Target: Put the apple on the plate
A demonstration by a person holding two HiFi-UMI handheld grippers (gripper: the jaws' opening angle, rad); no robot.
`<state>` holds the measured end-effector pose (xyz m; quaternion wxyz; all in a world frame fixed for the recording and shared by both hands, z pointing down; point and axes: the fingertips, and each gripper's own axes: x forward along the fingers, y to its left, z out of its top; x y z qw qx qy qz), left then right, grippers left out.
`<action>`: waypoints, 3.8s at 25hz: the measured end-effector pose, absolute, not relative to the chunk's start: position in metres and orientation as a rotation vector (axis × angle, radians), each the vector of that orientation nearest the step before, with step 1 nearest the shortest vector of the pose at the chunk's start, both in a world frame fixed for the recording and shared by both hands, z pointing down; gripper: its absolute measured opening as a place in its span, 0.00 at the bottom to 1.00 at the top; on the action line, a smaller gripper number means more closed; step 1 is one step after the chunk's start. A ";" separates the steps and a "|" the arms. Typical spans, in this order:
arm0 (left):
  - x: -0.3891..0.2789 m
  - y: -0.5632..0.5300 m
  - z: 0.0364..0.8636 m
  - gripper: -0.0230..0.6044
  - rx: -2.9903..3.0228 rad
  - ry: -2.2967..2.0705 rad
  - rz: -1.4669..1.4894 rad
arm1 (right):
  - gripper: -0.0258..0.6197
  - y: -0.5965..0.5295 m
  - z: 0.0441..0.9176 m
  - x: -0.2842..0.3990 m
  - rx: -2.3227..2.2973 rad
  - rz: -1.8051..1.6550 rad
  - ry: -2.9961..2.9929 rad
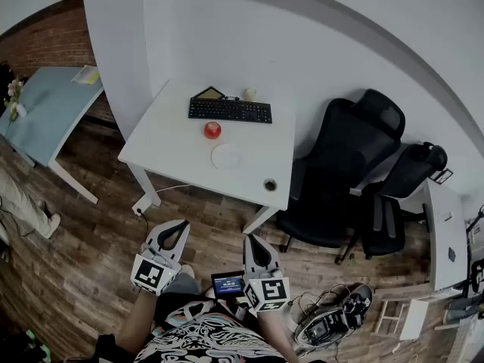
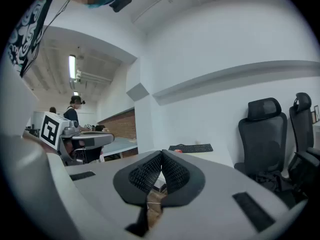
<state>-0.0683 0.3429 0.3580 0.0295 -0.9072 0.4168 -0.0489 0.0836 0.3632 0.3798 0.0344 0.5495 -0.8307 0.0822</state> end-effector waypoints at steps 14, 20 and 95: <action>-0.085 0.364 0.360 0.06 -2.773 1.378 -0.105 | 0.08 0.385 0.380 0.082 1.632 0.275 -2.648; -0.079 0.360 0.356 0.06 -2.795 1.371 -0.046 | 0.08 0.389 0.373 0.087 1.598 0.380 -2.791; -0.097 -0.105 0.438 0.06 -2.907 1.223 -0.178 | 0.08 -0.057 0.451 0.029 1.671 0.442 -2.408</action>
